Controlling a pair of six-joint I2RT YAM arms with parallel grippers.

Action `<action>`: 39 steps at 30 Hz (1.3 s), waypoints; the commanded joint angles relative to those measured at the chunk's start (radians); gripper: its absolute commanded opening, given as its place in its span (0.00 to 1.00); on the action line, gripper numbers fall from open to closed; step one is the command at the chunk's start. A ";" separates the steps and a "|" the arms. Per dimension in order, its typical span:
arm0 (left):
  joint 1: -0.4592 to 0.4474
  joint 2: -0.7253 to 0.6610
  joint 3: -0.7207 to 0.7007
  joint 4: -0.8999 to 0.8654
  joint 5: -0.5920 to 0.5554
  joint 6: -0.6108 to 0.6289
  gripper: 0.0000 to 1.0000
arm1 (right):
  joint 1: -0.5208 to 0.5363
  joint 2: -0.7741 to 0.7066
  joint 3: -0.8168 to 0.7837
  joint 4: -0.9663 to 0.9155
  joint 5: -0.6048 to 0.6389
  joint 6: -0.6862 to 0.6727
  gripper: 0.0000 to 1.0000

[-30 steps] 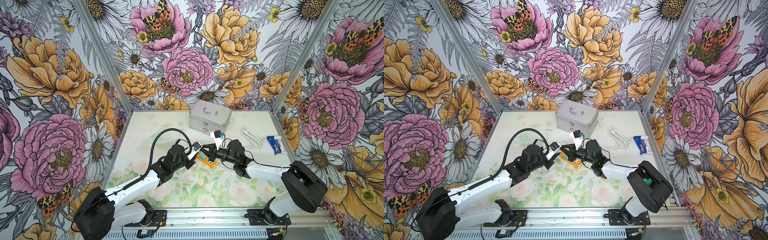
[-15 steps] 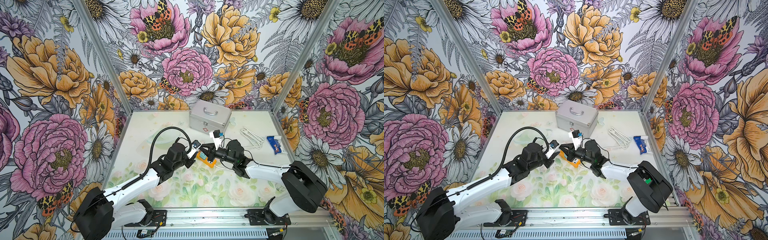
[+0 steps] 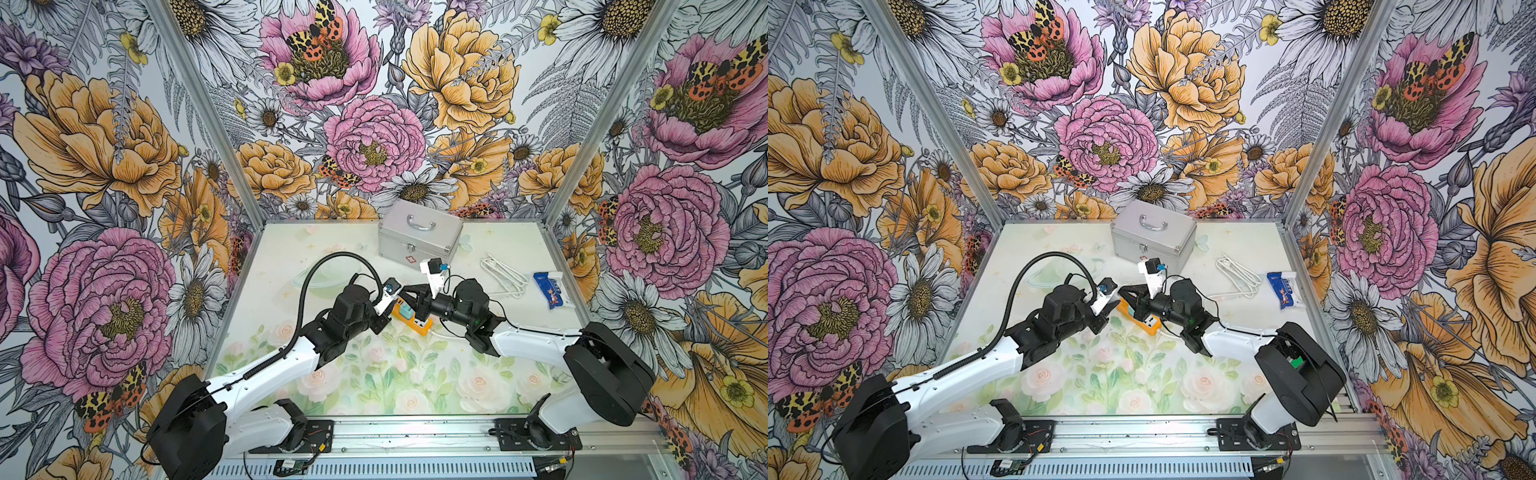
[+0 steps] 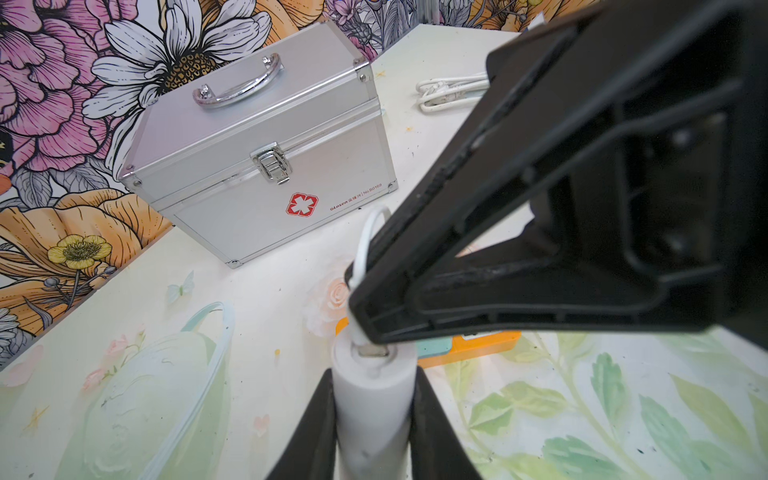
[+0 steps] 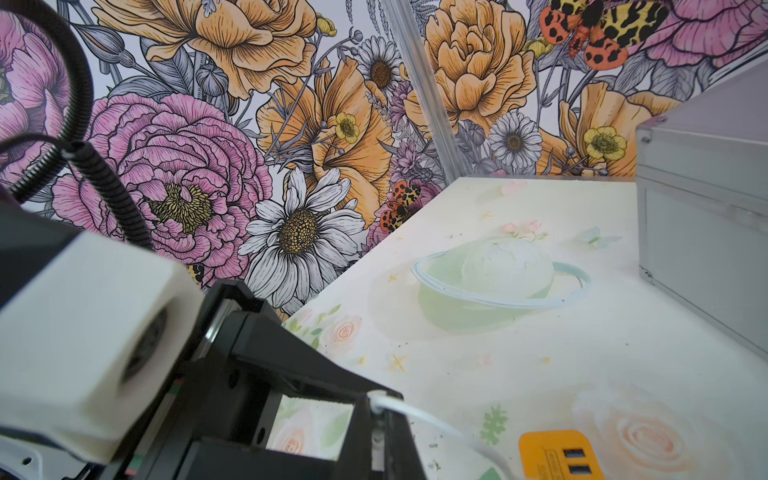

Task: Charge the electric toothbrush
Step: Insert the charging cable into the electric toothbrush.

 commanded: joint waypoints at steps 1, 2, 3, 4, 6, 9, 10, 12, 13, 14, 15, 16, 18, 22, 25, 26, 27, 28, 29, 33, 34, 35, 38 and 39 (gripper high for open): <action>-0.001 -0.060 0.077 0.266 0.045 -0.017 0.00 | 0.023 0.028 -0.013 -0.097 -0.041 0.005 0.00; -0.001 -0.058 0.080 0.272 0.045 -0.018 0.00 | 0.023 0.027 -0.015 -0.098 -0.038 0.005 0.00; -0.003 -0.057 0.084 0.279 0.033 -0.027 0.00 | 0.023 0.027 -0.019 -0.095 -0.032 0.002 0.00; -0.001 -0.058 0.086 0.284 0.031 -0.030 0.00 | 0.024 0.027 -0.022 -0.094 -0.030 0.000 0.00; -0.001 -0.058 0.092 0.290 0.025 -0.038 0.00 | 0.025 0.029 -0.024 -0.098 -0.028 -0.002 0.00; -0.001 -0.061 0.102 0.292 0.031 -0.045 0.00 | 0.026 0.038 -0.022 -0.105 -0.027 -0.006 0.00; -0.002 -0.059 0.105 0.293 0.023 -0.045 0.00 | 0.026 0.041 -0.021 -0.106 -0.028 -0.006 0.00; -0.004 -0.057 0.109 0.291 -0.019 -0.047 0.00 | 0.030 0.050 -0.018 -0.108 -0.032 -0.010 0.00; -0.002 -0.057 0.108 0.291 -0.005 -0.034 0.00 | 0.032 0.054 -0.014 -0.115 -0.032 -0.014 0.00; -0.004 -0.055 0.109 0.291 0.000 -0.032 0.00 | 0.035 0.056 -0.009 -0.130 -0.033 -0.024 0.00; -0.003 -0.050 0.114 0.282 0.011 -0.032 0.00 | 0.039 0.061 -0.001 -0.149 -0.034 -0.035 0.00; -0.004 -0.046 0.119 0.275 0.015 -0.032 0.00 | 0.044 0.063 0.005 -0.166 -0.031 -0.044 0.00; -0.004 -0.034 0.132 0.257 0.026 -0.030 0.00 | 0.049 0.070 0.006 -0.174 -0.028 -0.049 0.00; -0.006 -0.014 0.152 0.198 0.008 -0.002 0.00 | 0.049 0.077 0.009 -0.175 -0.030 -0.047 0.05; -0.004 0.000 0.171 0.119 -0.008 0.038 0.00 | 0.044 0.059 0.011 -0.180 -0.026 -0.046 0.17; -0.004 0.009 0.182 0.081 -0.018 0.052 0.00 | 0.042 0.050 0.011 -0.183 -0.024 -0.044 0.21; -0.003 0.017 0.190 0.045 -0.032 0.062 0.00 | 0.038 0.039 0.010 -0.186 -0.025 -0.045 0.25; 0.000 0.022 0.196 0.014 -0.030 0.074 0.00 | 0.035 0.028 0.008 -0.190 -0.024 -0.047 0.30; 0.002 0.029 0.199 -0.013 -0.037 0.088 0.00 | 0.031 0.013 0.005 -0.198 -0.021 -0.049 0.40; 0.021 0.055 0.211 -0.122 -0.065 0.133 0.00 | 0.017 -0.039 -0.014 -0.240 -0.017 -0.066 0.58; 0.028 0.062 0.215 -0.150 -0.065 0.139 0.00 | 0.013 -0.054 -0.021 -0.251 -0.016 -0.071 0.62; 0.038 0.071 0.218 -0.177 -0.065 0.143 0.00 | 0.009 -0.072 -0.028 -0.263 -0.015 -0.077 0.65; 0.056 0.102 0.222 -0.246 -0.082 0.145 0.00 | 0.000 -0.130 -0.049 -0.316 -0.013 -0.103 0.73; 0.059 0.108 0.219 -0.261 -0.071 0.147 0.00 | -0.003 -0.154 -0.058 -0.338 -0.004 -0.110 0.76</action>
